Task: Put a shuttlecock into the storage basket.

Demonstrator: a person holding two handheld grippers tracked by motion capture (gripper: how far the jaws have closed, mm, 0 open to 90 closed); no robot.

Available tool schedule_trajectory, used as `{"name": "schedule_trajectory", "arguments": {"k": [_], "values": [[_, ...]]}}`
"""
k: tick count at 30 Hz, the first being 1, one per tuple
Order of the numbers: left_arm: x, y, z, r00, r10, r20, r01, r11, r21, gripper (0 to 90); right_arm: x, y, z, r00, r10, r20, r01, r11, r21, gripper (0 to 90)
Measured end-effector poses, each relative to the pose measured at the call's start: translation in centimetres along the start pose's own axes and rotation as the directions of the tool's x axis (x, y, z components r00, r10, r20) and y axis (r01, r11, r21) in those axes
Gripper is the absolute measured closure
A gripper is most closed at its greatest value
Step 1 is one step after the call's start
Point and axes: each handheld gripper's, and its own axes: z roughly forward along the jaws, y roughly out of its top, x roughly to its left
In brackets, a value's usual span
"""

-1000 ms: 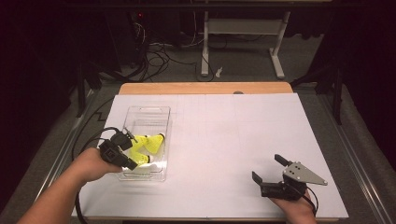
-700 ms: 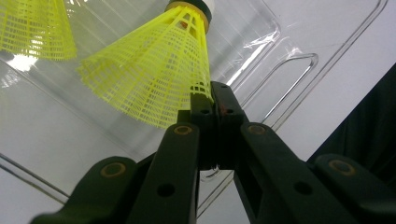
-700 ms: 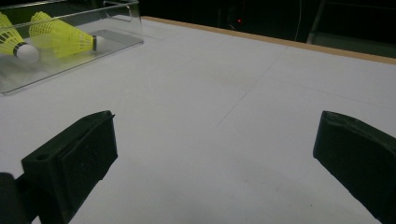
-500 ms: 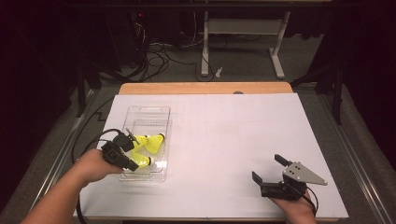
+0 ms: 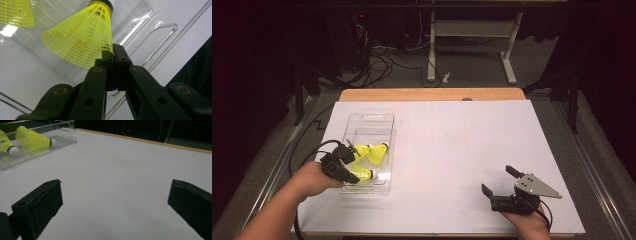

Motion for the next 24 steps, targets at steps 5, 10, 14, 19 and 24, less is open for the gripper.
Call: {"name": "schedule_trajectory", "arguments": {"k": [5, 10, 14, 19, 24], "values": [[0.16, -0.03, 0.01, 0.9999, -0.013, -0.001, 0.013, 0.9999, -0.003, 88.5, -0.02, -0.01, -0.02, 1.0, 0.001, 0.001, -0.001, 1.0, 0.0, 0.2], [0.28, -0.08, 0.21, 0.9996, -0.026, -0.009, 0.026, 0.9996, 0.007, 86.3, -0.02, -0.01, -0.03, 1.0, 0.001, 0.001, -0.001, 1.0, 0.0, 0.2], [0.25, 0.05, 0.14, 0.9991, -0.04, -0.009, 0.04, 0.9992, -0.001, 83.8, -0.02, -0.01, -0.01, 1.0, 0.002, 0.0, -0.002, 1.0, 0.0, 0.2], [0.36, 0.07, 0.08, 0.999, -0.042, -0.018, 0.042, 0.9991, -0.001, 78.4, -0.02, -0.02, 0.03, 1.0, 0.001, 0.001, -0.001, 1.0, 0.001, 0.2], [0.49, 0.16, -0.12, 0.9985, -0.051, -0.02, 0.051, 0.9987, -0.004, 74.6, 0.0, -0.03, 0.01, 1.0, 0.002, 0.001, -0.002, 1.0, 0.002, 0.2]]}}
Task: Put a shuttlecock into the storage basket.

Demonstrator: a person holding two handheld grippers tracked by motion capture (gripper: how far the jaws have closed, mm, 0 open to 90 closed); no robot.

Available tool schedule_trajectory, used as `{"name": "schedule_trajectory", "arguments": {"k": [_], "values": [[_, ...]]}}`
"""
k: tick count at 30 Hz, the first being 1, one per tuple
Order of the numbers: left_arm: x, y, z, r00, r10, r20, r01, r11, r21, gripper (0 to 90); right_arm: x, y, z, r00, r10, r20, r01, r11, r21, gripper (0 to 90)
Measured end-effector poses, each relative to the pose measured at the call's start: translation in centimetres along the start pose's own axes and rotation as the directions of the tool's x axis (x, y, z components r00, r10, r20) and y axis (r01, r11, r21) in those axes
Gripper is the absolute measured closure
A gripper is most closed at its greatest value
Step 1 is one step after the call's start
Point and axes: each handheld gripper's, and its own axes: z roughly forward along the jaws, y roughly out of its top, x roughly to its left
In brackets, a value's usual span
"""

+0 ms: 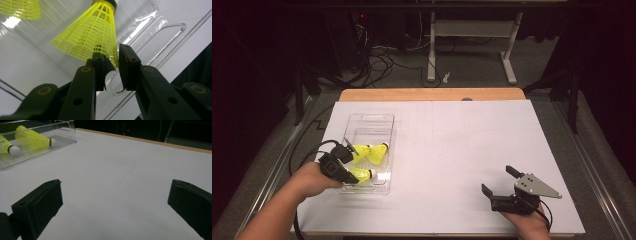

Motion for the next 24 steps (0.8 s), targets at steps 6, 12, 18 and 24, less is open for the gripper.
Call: {"name": "schedule_trajectory", "arguments": {"k": [6, 12, 18, 24], "values": [[0.2, 0.2, -0.3, 0.9999, -0.014, 0.0, 0.014, 0.9998, -0.011, 68.0, 0.0, 0.0, 0.0, 1.0, -0.003, 0.001, 0.003, 1.0, 0.0, 0.2], [0.3, 0.3, -0.8, 0.9997, -0.026, 0.001, 0.026, 0.9994, -0.024, 65.1, 0.0, 0.0, 0.0, 1.0, -0.003, 0.001, 0.003, 1.0, 0.003, 0.2], [0.4, 0.4, -1.2, 0.9992, -0.039, -0.007, 0.039, 0.9986, -0.037, 64.6, 0.1, 0.0, 0.1, 1.0, -0.005, -0.002, 0.005, 1.0, 0.004, 0.2], [-0.1, 0.9, -2.1, 0.9996, -0.026, -0.015, 0.025, 0.9981, -0.057, 64.3, 0.1, 0.0, 0.1, 1.0, -0.005, -0.002, 0.005, 1.0, 0.006, 0.2]]}}
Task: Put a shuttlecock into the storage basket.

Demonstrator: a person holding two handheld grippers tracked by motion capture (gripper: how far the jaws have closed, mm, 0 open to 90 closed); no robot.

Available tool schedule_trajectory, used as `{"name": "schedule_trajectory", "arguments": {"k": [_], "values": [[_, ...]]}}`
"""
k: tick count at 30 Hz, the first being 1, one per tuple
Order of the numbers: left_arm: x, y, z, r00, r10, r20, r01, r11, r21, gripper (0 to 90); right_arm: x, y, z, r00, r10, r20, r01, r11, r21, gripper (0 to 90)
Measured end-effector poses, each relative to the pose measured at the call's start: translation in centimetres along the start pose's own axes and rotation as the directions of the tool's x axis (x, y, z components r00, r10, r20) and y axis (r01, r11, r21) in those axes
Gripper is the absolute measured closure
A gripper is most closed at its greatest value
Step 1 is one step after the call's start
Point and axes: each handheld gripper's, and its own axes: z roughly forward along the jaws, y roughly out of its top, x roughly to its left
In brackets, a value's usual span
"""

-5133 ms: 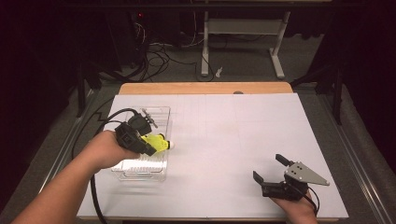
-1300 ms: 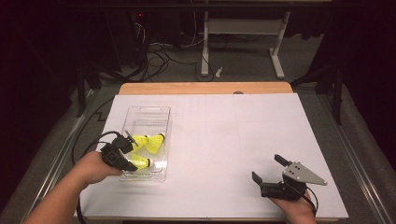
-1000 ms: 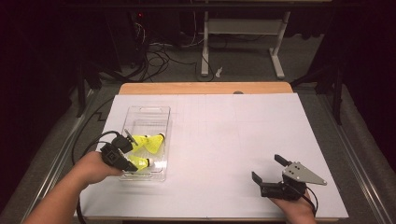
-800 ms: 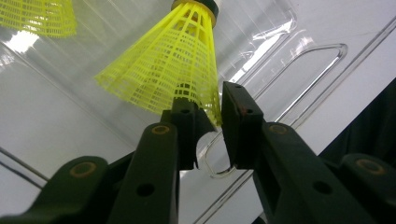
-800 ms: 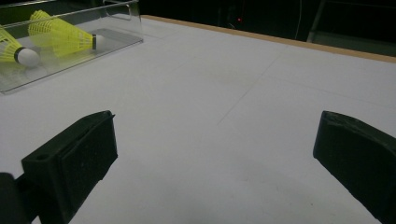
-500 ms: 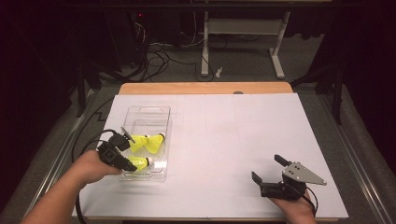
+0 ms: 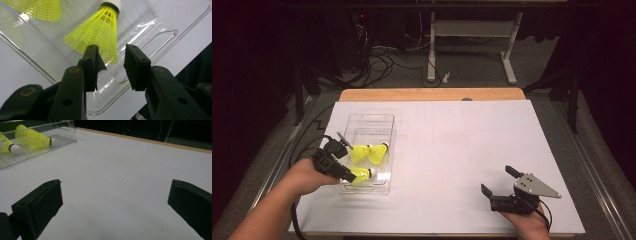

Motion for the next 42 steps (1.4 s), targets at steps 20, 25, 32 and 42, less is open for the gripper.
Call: {"name": "schedule_trajectory", "arguments": {"k": [20, 25, 32, 42], "values": [[-1.2, 0.6, -1.0, 0.9995, 0.02, -0.026, -0.019, 0.9998, 0.004, 60.3, 0.0, 0.1, -0.1, 1.0, -0.002, 0.0, 0.002, 1.0, -0.005, 0.2], [-1.5, 1.1, -1.3, 0.9989, 0.019, -0.043, -0.019, 0.9998, -0.011, 53.6, 0.0, 0.0, 0.0, 1.0, 0.0, 0.0, 0.0, 1.0, -0.003, 0.2], [-1.9, 1.4, -1.2, 0.9976, 0.03, -0.062, -0.03, 0.9995, -0.004, 37.2, 0.0, 0.1, -0.1, 1.0, 0.001, 0.002, -0.001, 1.0, -0.008, 0.2], [-2.5, 1.4, -0.5, 0.9952, 0.022, -0.095, -0.024, 0.9994, -0.025, 7.7, 0.0, 0.1, -0.1, 1.0, 0.004, 0.002, -0.004, 1.0, -0.008, 0.2]]}}
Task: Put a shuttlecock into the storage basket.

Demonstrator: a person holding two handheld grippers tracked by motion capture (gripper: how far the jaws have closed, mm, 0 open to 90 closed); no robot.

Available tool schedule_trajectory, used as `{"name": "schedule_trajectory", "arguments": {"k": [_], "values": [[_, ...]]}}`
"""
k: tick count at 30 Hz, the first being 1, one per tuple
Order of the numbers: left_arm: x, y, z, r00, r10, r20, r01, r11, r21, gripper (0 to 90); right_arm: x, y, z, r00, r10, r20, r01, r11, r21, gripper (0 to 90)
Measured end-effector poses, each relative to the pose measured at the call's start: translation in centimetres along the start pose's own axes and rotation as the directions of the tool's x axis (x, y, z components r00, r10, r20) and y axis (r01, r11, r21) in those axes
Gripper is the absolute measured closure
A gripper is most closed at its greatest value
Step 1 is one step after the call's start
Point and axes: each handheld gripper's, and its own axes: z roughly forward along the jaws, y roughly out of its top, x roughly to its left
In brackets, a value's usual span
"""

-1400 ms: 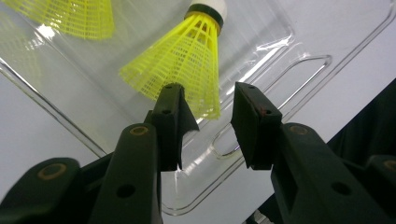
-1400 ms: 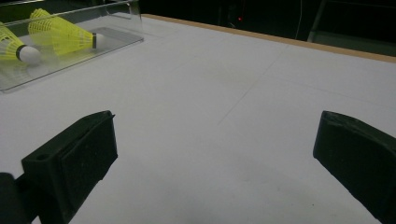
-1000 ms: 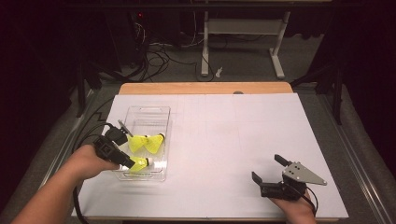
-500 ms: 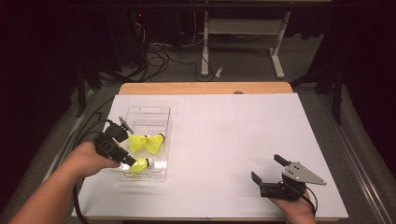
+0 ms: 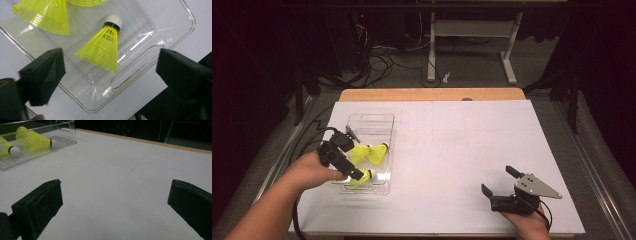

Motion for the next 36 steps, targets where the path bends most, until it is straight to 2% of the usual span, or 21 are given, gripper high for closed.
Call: {"name": "schedule_trajectory", "arguments": {"k": [6, 8, 10, 12, 13, 15, 16, 17, 18, 19, 20, 21, 22, 23, 24, 25, 29, 31, 33, 35, 36], "values": [[0.3, 0.1, -0.1, 0.9993, 0.036, -0.013, -0.036, 0.9987, 0.037, 0.3, 0.0, 0.0, 0.0, 1.0, 0.001, 0.0, -0.001, 1.0, 0.001, 0.2], [-0.1, 0.1, 0.1, 1.0, -0.007, 0.003, 0.007, 1.0, -0.004, 0.3, 0.1, 0.0, 0.0, 1.0, 0.001, -0.001, -0.001, 1.0, 0.001, 0.2], [0.4, 0.3, -0.3, 0.998, 0.062, 0.013, -0.063, 0.9973, 0.039, 0.5, 0.1, 0.0, 0.0, 1.0, 0.0, -0.001, 0.0, 1.0, 0.001, 0.2], [0.4, 0.3, -0.2, 0.998, 0.057, 0.026, -0.057, 0.9983, 0.014, 0.8, 0.1, 0.0, 0.0, 1.0, 0.001, -0.001, -0.001, 1.0, 0.0, 0.2], [-0.1, 0.3, 0.2, 0.9989, -0.019, 0.043, 0.022, 0.9976, -0.065, 0.8, 0.0, 0.0, 0.0, 1.0, 0.003, -0.001, -0.003, 1.0, 0.0, 0.2], [-0.1, 0.3, 0.4, 0.9983, -0.017, 0.055, 0.024, 0.9922, -0.122, 0.8, 0.0, -0.1, -0.1, 1.0, 0.005, -0.002, -0.005, 1.0, -0.001, 0.2], [0.8, 0.2, -0.2, 0.996, 0.077, 0.044, -0.075, 0.9961, -0.046, 0.8, -0.1, -0.1, -0.1, 1.0, 0.006, -0.001, -0.006, 1.0, -0.001, 0.2], [1.0, 0.2, -0.2, 0.995, 0.084, 0.054, -0.082, 0.9958, -0.04, 0.8, -0.1, -0.1, -0.1, 1.0, 0.007, 0.0, -0.007, 1.0, -0.002, 0.2], [0.8, 0.0, 0.2, 0.9966, 0.054, 0.062, -0.049, 0.9954, -0.083, 0.7, -0.1, -0.1, -0.1, 1.0, 0.006, -0.001, -0.006, 1.0, -0.003, 0.2], [0.3, -0.1, 0.9, 0.9957, -0.018, 0.091, 0.033, 0.9861, -0.163, 0.4, 0.0, 0.0, -0.1, 1.0, 0.005, -0.001, -0.005, 1.0, -0.004, 0.3], [0.2, -0.2, 1.1, 0.9933, -0.033, 0.111, 0.053, 0.9824, -0.179, 0.4, 0.0, 0.0, -0.1, 1.0, 0.006, -0.002, -0.006, 1.0, -0.002, 0.2], [0.8, -0.3, 0.7, 0.9955, 0.035, 0.088, -0.024, 0.9929, -0.116, 0.4, 0.0, 0.0, -0.1, 1.0, 0.006, -0.003, -0.006, 1.0, -0.002, 0.2], [0.3, -0.4, 1.3, 0.9929, -0.026, 0.117, 0.049, 0.979, -0.198, 0.4, 0.0, 0.0, -0.1, 1.0, 0.006, -0.003, -0.006, 1.0, -0.001, 0.2], [0.3, -0.5, 1.3, 0.9917, -0.021, 0.127, 0.049, 0.9739, -0.222, 0.4, 0.1, 0.0, 0.0, 1.0, 0.005, -0.002, -0.005, 1.0, -0.001, 0.3], [0.8, -0.6, 0.9, 0.9929, 0.025, 0.116, -0.001, 0.9802, -0.198, 0.4, 0.1, 0.0, 0.0, 1.0, 0.004, -0.002, -0.004, 1.0, -0.002, 0.2], [0.4, -0.6, 1.2, 0.9865, -0.038, 0.159, 0.08, 0.9617, -0.262, 0.4, 0.1, 0.0, 0.0, 1.0, 0.004, -0.002, -0.004, 1.0, -0.001, 0.2], [0.7, -1.4, 1.5, 0.9798, -0.028, 0.198, 0.09, 0.9461, -0.311, 0.4, 0.0, -0.1, 0.0, 1.0, 0.003, 0.0, -0.003, 1.0, 0.001, 0.2], [0.9, -1.8, 1.5, 0.9766, -0.026, 0.214, 0.103, 0.9267, -0.361, 0.4, 0.0, -0.1, 0.0, 1.0, 0.006, -0.001, -0.006, 1.0, 0.002, 0.2], [1.2, -2.3, 1.3, 0.9654, -0.028, 0.259, 0.133, 0.9077, -0.398, 0.4, 0.1, -0.1, 0.0, 1.0, 0.008, 0.001, -0.008, 1.0, 0.003, 0.2], [1.5, -2.9, 1.0, 0.9578, -0.028, 0.286, 0.161, 0.8765, -0.454, 0.4, 0.1, -0.2, 0.0, 1.0, 0.01, 0.002, -0.01, 1.0, 0.005, 0.2], [1.7, -3.1, 0.9, 0.9571, -0.026, 0.289, 0.165, 0.8681, -0.468, 0.4, 0.2, -0.2, 0.0, 0.9999, 0.01, 0.002, -0.01, 1.0, 0.005, 0.2]]}}
